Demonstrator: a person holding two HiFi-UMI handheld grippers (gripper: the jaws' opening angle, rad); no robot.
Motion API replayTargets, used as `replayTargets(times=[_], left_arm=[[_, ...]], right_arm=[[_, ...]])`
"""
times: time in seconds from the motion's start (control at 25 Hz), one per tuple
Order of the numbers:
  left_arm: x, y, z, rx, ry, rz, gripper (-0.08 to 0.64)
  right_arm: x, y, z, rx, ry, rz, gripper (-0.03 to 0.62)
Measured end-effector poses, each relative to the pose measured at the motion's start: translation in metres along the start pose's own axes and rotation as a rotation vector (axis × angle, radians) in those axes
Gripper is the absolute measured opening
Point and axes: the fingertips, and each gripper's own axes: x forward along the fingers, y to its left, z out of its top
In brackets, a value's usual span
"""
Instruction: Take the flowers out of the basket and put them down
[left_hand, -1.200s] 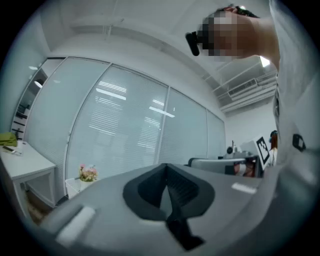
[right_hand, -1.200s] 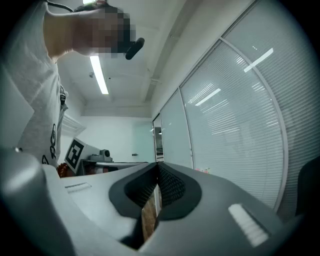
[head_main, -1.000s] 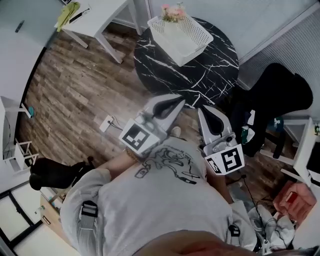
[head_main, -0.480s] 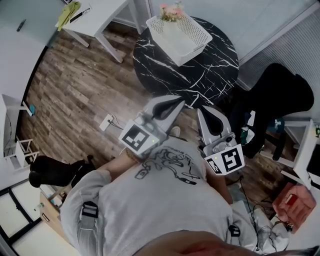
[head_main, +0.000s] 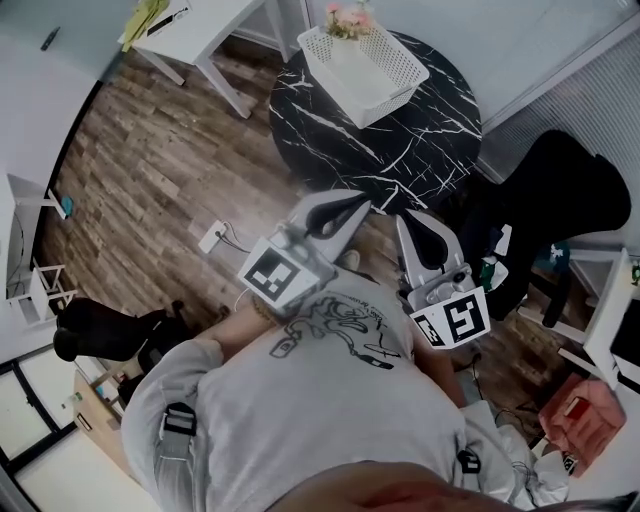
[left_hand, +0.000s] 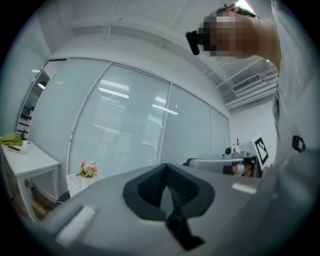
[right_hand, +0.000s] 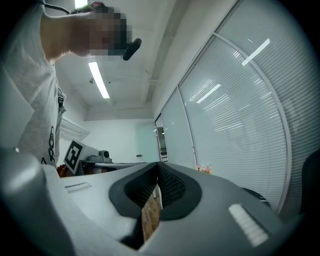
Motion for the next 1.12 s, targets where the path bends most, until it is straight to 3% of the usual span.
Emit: replayTargets(times=[0.56,1.12], left_arm=[[0.011,0.025,-0.003,0.002,0.011,0.02,0.003],[0.041,0.101,0.001,-0.013,0.025,0.024,0.003]], right_arm=[[0.023,-0.016,-0.007,0.006,0.016,0.023,0.005],[0.093,-0.058,-0.011,0.011,0.044,0.025,0.005]])
